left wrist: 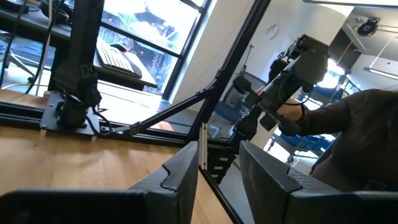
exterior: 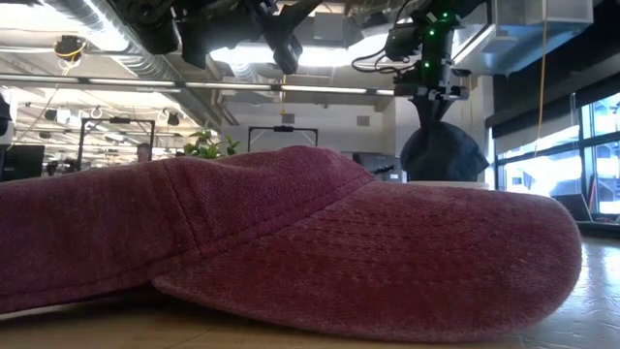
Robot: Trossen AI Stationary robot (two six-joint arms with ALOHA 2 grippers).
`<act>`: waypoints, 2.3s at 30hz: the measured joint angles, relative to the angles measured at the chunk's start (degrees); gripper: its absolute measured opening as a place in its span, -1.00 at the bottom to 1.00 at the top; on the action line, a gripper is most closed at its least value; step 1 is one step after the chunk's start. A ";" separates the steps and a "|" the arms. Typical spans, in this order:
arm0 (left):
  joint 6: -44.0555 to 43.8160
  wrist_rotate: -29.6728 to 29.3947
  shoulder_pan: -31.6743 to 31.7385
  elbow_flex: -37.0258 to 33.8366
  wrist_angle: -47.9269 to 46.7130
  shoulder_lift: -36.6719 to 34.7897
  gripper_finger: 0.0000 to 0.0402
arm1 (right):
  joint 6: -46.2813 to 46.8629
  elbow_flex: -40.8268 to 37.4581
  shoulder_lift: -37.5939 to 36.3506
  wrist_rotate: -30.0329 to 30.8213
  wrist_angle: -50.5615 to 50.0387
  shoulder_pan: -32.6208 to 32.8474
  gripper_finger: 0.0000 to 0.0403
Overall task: Pick & Place hat
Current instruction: Put the right blue cap into the white bin, then put the blue cap into the white bin
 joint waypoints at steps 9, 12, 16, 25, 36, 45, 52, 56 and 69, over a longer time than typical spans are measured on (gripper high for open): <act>0.00 0.00 0.00 0.00 0.00 0.00 -0.43 | -0.31 0.20 0.00 0.01 0.19 0.00 -0.13; 0.00 0.00 0.00 0.00 0.02 0.00 -0.43 | -0.31 0.20 -0.29 0.01 0.11 0.00 -0.03; 0.00 0.00 0.01 0.00 0.02 0.00 -0.43 | -0.45 0.54 -1.60 0.36 0.19 0.02 0.03; 0.00 0.04 0.20 0.00 0.49 0.00 -0.43 | -3.28 10.09 -3.08 2.04 0.86 1.34 0.04; -11.47 4.33 -2.57 0.00 -4.18 -0.02 -0.43 | -14.34 13.67 -3.13 -13.48 9.53 13.19 0.04; -15.47 -11.38 -9.70 0.00 -27.65 -2.71 -0.43 | -16.78 13.67 -3.09 -13.05 12.18 17.79 0.04; -23.31 -37.33 -14.51 0.00 -49.32 -11.73 -0.43 | -16.73 13.64 -3.06 -13.00 12.12 17.75 0.04; -30.35 -51.01 -18.60 0.00 -54.94 -13.57 -0.43 | -16.67 13.64 -3.06 -13.00 12.15 17.77 0.04; -43.62 -66.03 -25.32 0.02 -56.78 -6.33 -0.43 | -16.88 13.62 -3.04 -13.00 12.45 17.66 0.04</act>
